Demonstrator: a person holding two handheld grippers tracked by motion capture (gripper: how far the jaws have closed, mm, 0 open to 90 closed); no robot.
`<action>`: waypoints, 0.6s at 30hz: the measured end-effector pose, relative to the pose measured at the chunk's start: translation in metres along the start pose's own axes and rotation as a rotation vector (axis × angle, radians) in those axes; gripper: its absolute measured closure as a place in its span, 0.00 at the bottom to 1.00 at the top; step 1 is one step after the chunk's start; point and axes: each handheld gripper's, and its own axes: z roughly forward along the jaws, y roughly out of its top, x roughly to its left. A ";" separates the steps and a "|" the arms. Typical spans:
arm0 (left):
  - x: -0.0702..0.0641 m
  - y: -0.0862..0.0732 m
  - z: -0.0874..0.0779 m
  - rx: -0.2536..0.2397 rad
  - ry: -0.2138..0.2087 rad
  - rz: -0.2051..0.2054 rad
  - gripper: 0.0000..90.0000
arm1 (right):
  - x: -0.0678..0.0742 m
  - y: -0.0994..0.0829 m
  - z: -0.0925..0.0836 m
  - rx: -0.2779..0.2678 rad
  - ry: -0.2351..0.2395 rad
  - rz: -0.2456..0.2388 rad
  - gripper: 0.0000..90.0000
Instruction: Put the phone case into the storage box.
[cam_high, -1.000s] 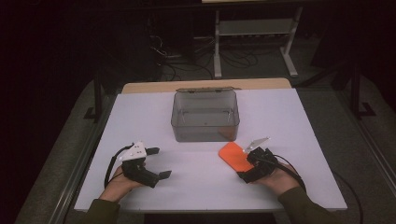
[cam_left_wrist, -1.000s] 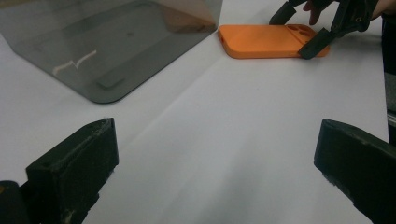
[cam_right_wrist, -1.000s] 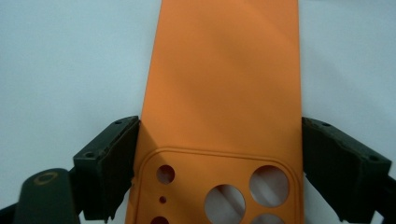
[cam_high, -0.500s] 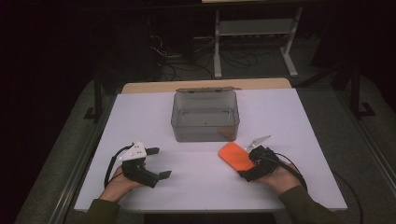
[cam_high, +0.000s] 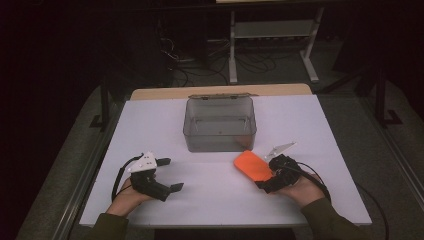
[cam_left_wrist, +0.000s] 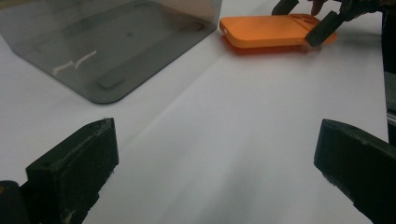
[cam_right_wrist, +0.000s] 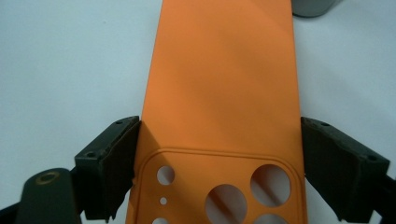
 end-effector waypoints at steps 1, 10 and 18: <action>0.000 0.000 0.000 0.000 0.000 0.001 0.00 | 0.000 0.000 -0.001 -0.002 0.003 -0.002 0.16; 0.000 0.000 0.000 0.003 0.000 0.001 0.00 | 0.003 0.003 -0.005 -0.009 0.026 -0.026 0.16; 0.000 0.000 0.001 0.004 -0.002 0.000 0.00 | 0.006 0.008 -0.011 -0.031 0.058 -0.042 0.16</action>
